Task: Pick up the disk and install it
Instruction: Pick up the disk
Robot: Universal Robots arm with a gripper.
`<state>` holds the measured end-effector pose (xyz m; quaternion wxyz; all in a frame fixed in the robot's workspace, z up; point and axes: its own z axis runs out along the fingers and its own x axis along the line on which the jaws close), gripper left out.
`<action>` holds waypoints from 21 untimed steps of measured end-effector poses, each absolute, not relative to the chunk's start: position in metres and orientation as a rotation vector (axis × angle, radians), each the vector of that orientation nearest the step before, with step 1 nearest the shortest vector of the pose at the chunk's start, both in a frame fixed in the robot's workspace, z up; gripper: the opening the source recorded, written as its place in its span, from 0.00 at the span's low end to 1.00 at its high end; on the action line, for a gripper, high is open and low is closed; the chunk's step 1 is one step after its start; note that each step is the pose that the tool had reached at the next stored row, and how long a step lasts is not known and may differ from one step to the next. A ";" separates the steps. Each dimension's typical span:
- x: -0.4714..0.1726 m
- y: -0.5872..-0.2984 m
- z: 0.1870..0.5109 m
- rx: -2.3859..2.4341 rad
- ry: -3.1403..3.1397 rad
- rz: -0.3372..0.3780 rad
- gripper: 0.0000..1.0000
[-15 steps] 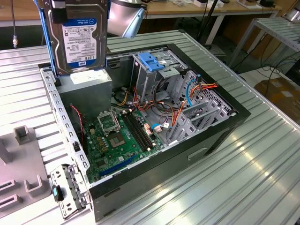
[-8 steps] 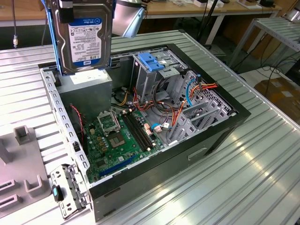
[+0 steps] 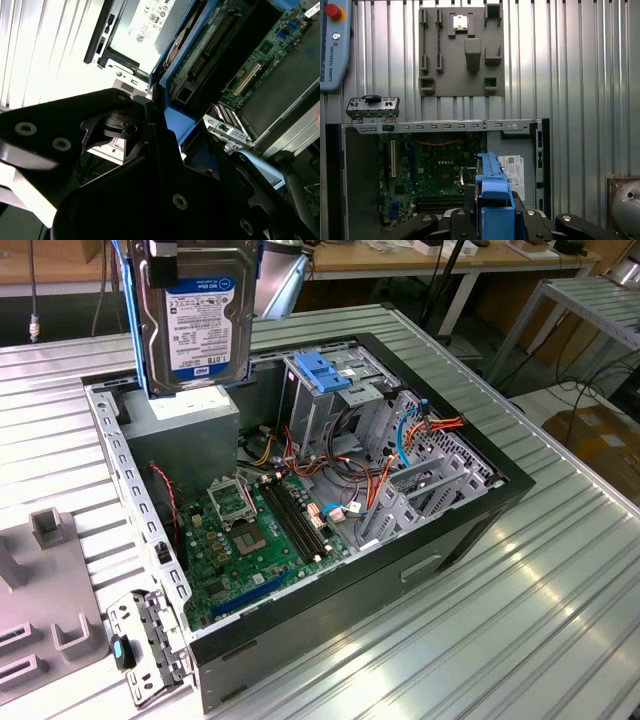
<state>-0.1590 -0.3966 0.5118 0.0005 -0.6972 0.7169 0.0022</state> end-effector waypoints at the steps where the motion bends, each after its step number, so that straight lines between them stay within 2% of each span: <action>1: -0.158 -0.397 0.512 -2.190 2.251 0.007 0.37; 21: -0.131 -0.412 0.510 -2.186 2.258 0.004 0.37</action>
